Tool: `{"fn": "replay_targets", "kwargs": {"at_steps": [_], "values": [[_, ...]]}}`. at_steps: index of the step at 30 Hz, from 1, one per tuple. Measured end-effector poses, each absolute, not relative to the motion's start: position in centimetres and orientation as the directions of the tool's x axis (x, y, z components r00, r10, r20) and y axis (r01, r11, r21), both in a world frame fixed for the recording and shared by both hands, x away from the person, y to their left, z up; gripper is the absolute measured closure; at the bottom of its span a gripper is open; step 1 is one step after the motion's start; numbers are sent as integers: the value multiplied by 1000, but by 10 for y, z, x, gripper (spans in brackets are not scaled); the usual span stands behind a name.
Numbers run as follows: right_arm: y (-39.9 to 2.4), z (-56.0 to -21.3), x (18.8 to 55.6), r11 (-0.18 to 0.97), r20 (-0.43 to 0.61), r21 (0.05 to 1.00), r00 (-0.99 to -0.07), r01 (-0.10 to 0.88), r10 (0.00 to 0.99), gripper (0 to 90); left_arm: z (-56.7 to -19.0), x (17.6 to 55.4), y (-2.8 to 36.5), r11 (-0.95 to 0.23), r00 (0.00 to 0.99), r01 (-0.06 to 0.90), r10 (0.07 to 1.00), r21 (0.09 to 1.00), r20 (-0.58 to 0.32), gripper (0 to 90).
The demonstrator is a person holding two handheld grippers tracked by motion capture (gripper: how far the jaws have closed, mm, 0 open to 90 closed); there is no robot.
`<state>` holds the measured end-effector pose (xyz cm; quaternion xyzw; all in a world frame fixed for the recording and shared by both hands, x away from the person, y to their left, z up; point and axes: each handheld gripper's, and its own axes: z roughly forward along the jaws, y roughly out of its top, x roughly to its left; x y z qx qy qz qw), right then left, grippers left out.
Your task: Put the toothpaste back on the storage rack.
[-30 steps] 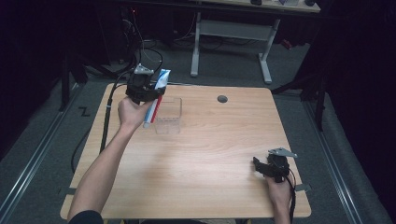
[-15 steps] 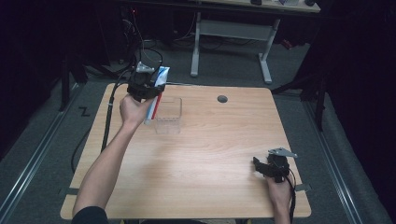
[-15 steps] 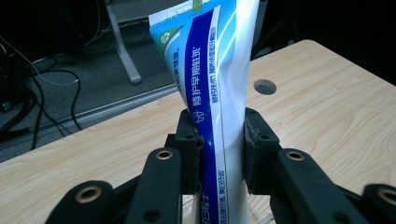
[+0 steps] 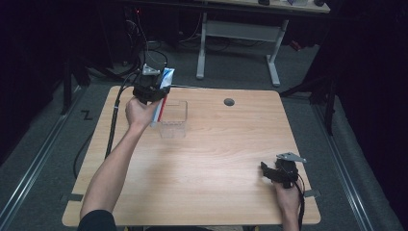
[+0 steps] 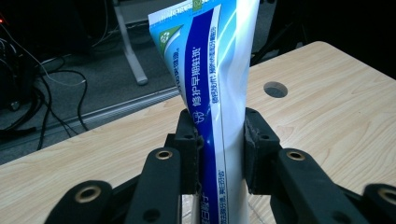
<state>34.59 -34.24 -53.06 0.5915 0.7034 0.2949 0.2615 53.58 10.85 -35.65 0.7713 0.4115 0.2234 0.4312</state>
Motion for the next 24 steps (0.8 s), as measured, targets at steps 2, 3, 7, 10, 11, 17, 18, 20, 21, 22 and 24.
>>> {"fn": "replay_targets", "kwargs": {"at_steps": [2, 3, 7, 10, 11, 17, 18, 20, 21, 22, 24], "values": [[-342, -531, 346, 126, -19, 724, -164, 678, 986, 300, -358, 537, 108, -290, 559, 442, 829, 848, -8, 714], [-342, -531, 346, 126, -19, 724, -163, 678, 986, 300, -358, 537, 108, -290, 559, 442, 829, 848, -8, 714], [-342, -531, 346, 126, -19, 724, -163, 678, 986, 300, -357, 538, 108, -275, 552, 433, 834, 858, -12, 714], [-342, -531, 346, 126, -19, 724, -163, 678, 986, 299, -356, 537, 109, -262, 552, 426, 834, 866, -20, 714], [-342, -531, 346, 127, -20, 724, -163, 678, 986, 299, -354, 537, 109, -249, 550, 420, 835, 873, -27, 714], [-342, -531, 346, 127, -19, 724, -164, 678, 986, 300, -351, 539, 108, -239, 544, 414, 838, 878, -28, 714], [-342, -531, 346, 126, -19, 724, -164, 678, 986, 300, -351, 540, 108, -241, 545, 413, 838, 878, -26, 714], [-342, -531, 346, 127, -19, 724, -164, 678, 986, 299, -350, 540, 107, -245, 546, 413, 837, 877, -23, 714], [-342, -531, 346, 127, -19, 724, -164, 678, 986, 300, -349, 542, 105, -244, 549, 413, 836, 878, -25, 714], [-342, -531, 346, 127, -20, 724, -163, 678, 986, 299, -349, 543, 103, -246, 550, 414, 835, 877, -26, 714], [-342, -531, 346, 127, -19, 724, -164, 678, 986, 299, -348, 545, 100, -251, 553, 411, 833, 876, -21, 714]]}}
